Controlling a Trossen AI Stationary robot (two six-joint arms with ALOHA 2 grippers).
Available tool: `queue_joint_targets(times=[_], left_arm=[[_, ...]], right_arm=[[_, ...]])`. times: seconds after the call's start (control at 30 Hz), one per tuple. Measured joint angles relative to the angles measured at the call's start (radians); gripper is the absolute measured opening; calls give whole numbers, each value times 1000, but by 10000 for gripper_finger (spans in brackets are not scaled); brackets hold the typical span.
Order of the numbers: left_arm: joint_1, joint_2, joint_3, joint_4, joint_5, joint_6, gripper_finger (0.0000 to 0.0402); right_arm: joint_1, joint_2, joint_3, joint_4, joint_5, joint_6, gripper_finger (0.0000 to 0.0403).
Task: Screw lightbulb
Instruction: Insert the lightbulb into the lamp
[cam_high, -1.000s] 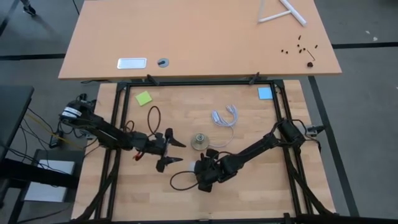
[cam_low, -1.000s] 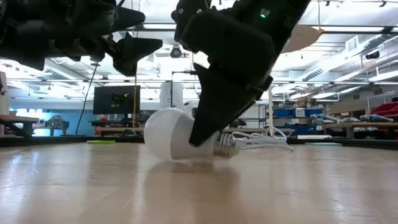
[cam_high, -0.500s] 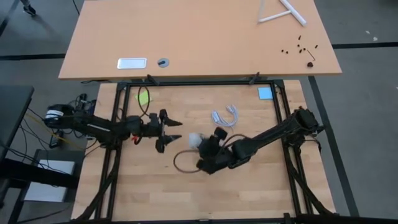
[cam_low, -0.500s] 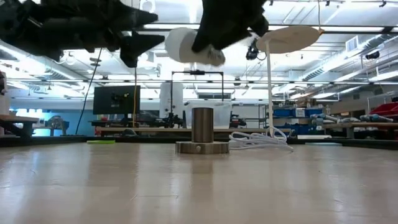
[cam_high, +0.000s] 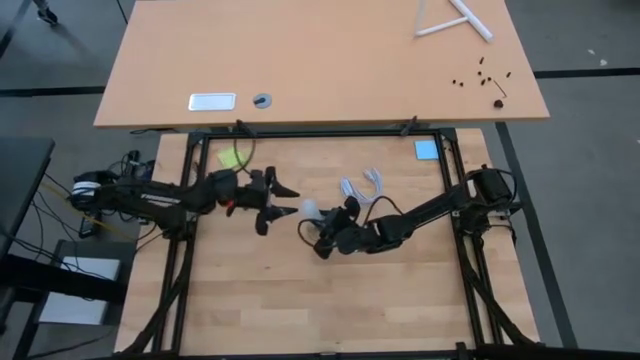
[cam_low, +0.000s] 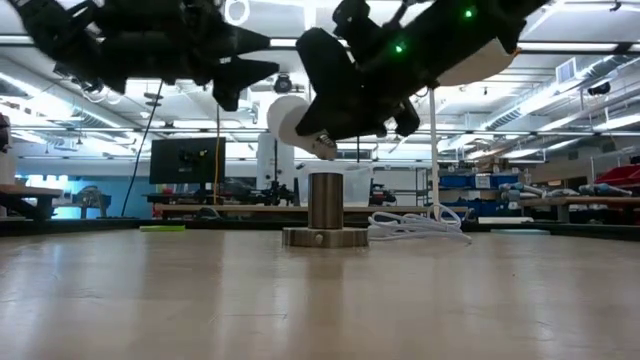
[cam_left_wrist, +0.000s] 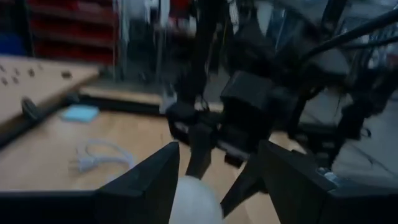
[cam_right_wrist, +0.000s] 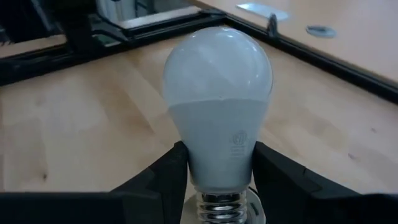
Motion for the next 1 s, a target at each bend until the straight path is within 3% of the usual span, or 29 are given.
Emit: queue_joint_targets(times=[0.07, 0.17, 0.33, 0.57, 1.0], left_arm=[[2, 0, 84, -193, 8, 35, 231], [1, 1, 221, -507, -60, 122, 245], [-12, 0, 390, -756, -135, 216, 280], [-44, 0, 454, -908, -120, 218, 315], [-81, 60, 453, -919, -134, 223, 317]], right_arm=[[0, -17, -4, 10, -6, -45, 176], [0, -46, -4, 4, -6, -105, 176], [-1, -85, -4, -29, -5, -148, 176], [0, -92, -4, -25, 0, -181, 176], [38, -92, -4, 60, 1, -260, 176]])
